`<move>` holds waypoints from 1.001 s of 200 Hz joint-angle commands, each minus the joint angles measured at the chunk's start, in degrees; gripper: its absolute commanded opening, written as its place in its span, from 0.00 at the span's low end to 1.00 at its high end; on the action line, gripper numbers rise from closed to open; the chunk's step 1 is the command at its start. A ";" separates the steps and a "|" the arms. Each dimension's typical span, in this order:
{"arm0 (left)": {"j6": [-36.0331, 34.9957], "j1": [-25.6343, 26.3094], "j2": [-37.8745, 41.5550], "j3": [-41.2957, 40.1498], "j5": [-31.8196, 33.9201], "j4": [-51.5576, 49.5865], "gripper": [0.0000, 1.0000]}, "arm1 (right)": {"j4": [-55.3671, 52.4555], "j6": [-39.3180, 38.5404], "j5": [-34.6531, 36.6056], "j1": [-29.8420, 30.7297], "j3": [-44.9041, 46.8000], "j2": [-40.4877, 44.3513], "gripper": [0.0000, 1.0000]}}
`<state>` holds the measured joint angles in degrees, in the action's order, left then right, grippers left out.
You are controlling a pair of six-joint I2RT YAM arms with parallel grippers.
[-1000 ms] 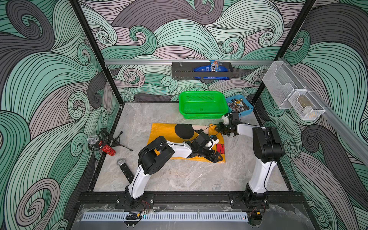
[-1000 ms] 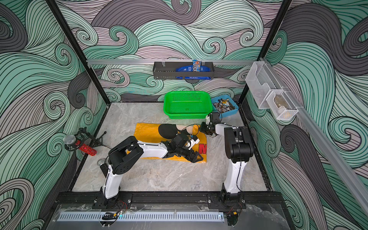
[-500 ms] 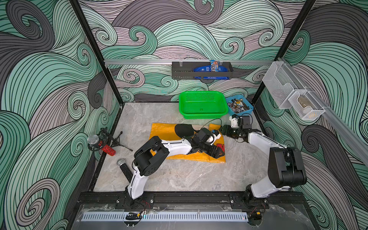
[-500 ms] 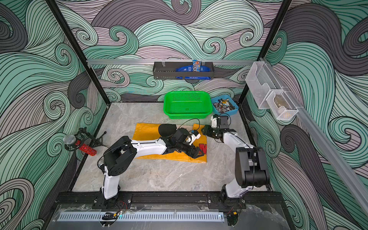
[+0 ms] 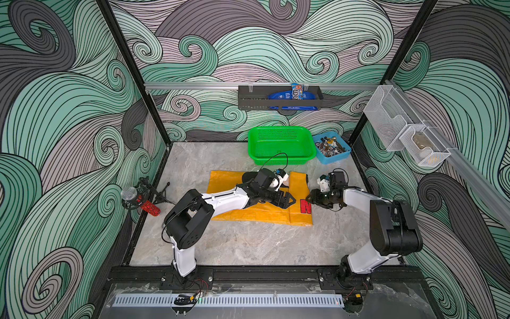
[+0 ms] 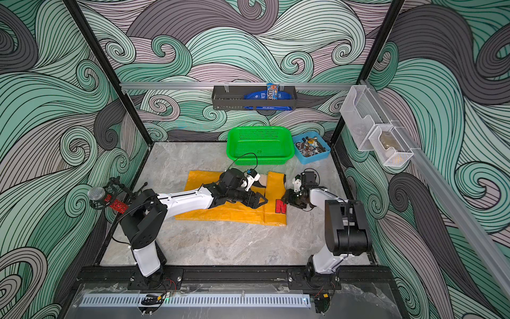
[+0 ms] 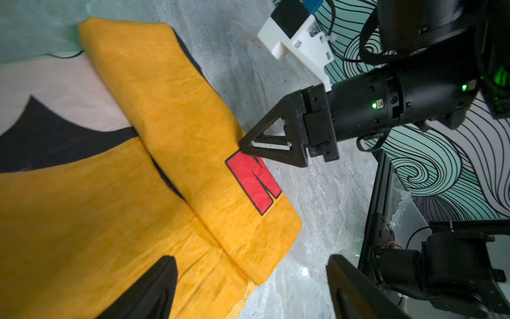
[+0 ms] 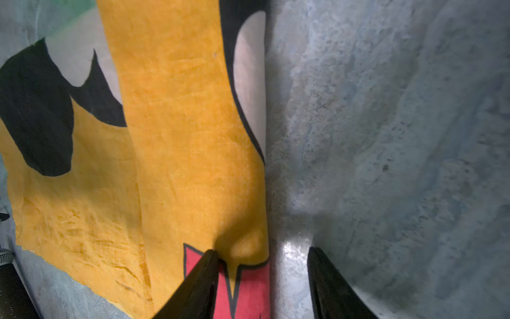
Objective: Roll up the pillowcase
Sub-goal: Roll the pillowcase at the center of the board.
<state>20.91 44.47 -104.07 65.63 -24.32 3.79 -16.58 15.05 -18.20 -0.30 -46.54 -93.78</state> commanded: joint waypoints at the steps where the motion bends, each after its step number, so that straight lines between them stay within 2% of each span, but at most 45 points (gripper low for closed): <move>1: -1.24 -1.75 3.10 -1.82 0.59 0.25 0.89 | 0.69 -0.64 -2.17 0.43 -0.98 -2.44 0.51; 45: -1.58 -4.60 5.62 -4.42 0.00 -0.79 0.89 | 3.52 0.30 -5.43 0.82 -0.14 -3.06 0.36; 107: -1.70 -5.51 7.20 -6.05 -0.03 -2.64 0.89 | 3.45 1.36 -3.82 0.30 1.24 1.00 0.07; 159: -1.53 -5.53 6.95 -5.95 -0.51 -3.13 0.89 | -4.48 0.50 5.96 -2.16 0.69 5.50 0.01; 182: -1.23 -5.53 6.47 -5.95 -0.86 -2.69 0.89 | -9.24 -0.77 12.87 -2.25 -1.74 6.85 0.01; 200: -1.04 -5.52 6.03 -5.86 -1.16 -2.55 0.89 | -11.25 -0.35 14.32 -2.17 -3.41 6.83 0.04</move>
<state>20.10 39.18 -98.45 59.44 -24.34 1.91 -22.81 15.33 -10.20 -2.28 -46.98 -87.94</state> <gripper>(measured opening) 0.889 0.062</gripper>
